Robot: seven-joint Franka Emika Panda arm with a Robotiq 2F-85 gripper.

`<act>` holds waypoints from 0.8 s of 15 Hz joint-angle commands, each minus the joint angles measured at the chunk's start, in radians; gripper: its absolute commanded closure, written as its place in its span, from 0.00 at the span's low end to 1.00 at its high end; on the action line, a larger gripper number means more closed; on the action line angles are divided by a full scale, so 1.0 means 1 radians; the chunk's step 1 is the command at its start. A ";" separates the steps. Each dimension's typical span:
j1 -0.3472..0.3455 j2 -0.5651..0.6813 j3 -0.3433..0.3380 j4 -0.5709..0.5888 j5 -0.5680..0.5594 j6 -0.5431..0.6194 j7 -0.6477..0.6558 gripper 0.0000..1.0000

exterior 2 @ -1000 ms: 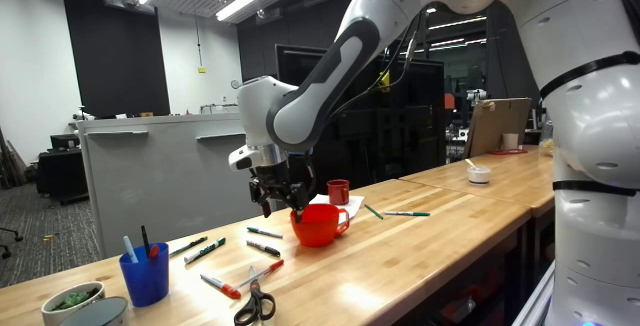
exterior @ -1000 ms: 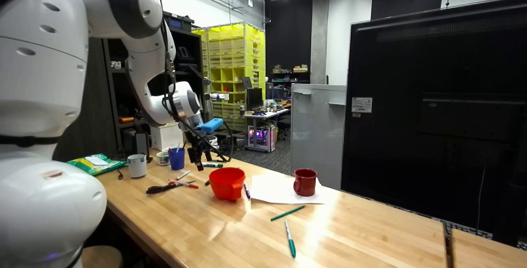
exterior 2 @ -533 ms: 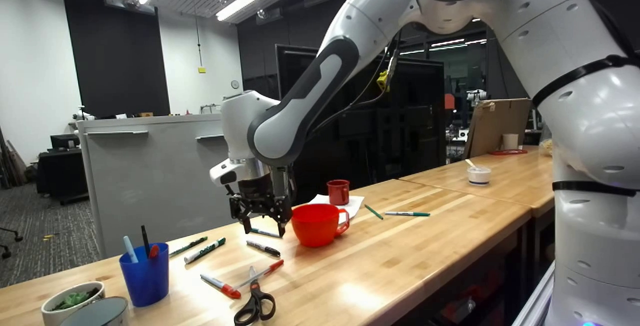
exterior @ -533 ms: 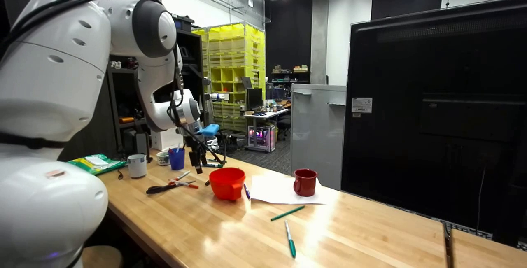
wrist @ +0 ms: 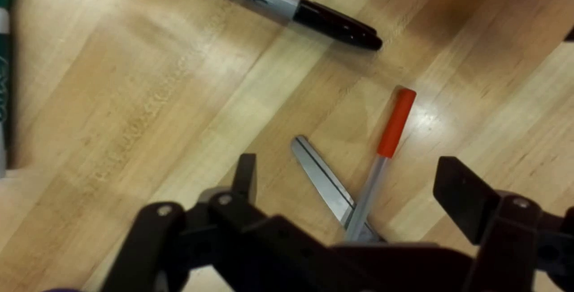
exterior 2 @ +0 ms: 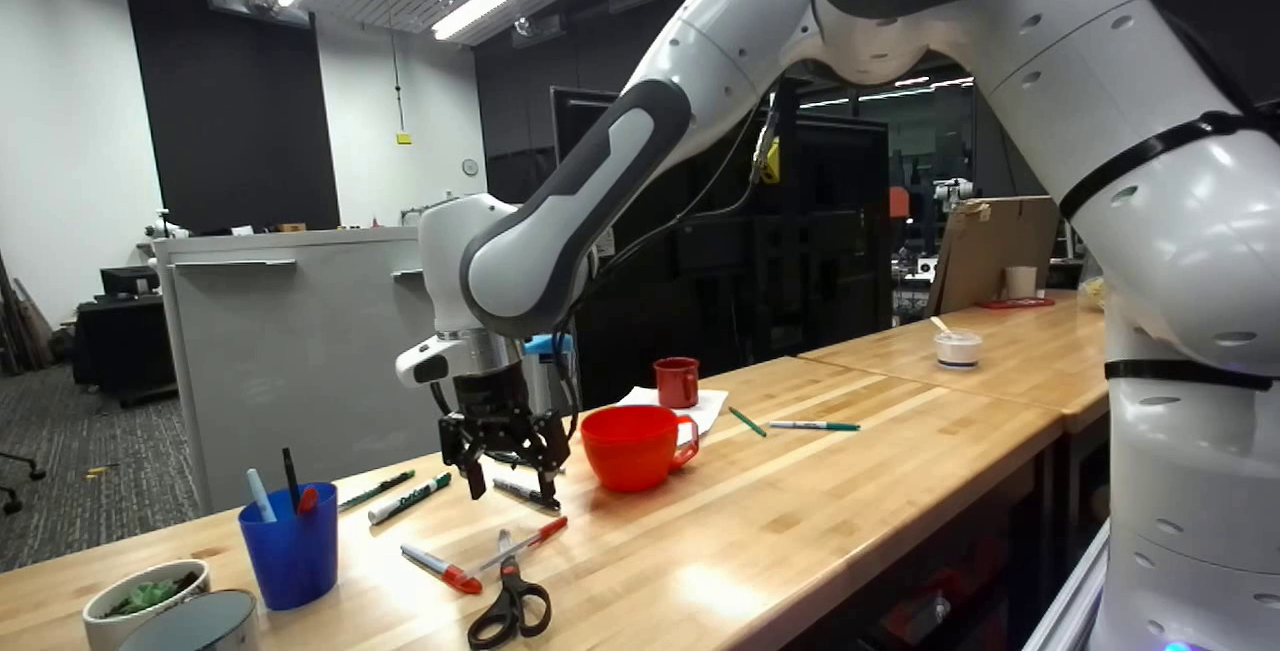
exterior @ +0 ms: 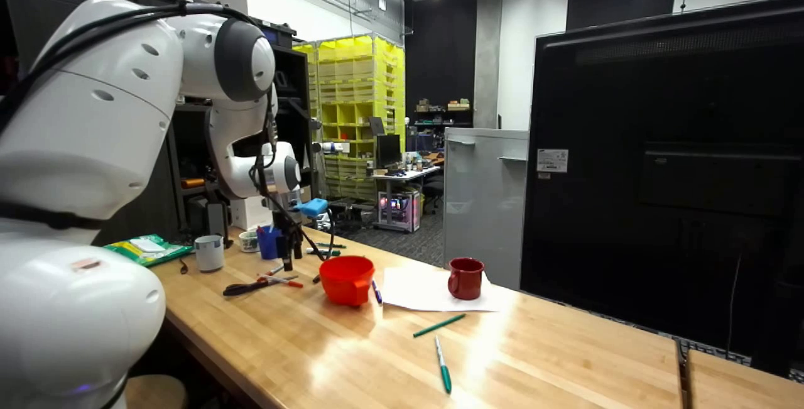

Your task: Move one orange pen to the right

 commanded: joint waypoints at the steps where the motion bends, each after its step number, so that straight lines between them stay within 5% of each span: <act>1: 0.013 0.017 0.001 0.027 0.037 -0.040 0.014 0.00; 12: 0.026 0.049 -0.025 0.009 0.021 -0.029 0.182 0.00</act>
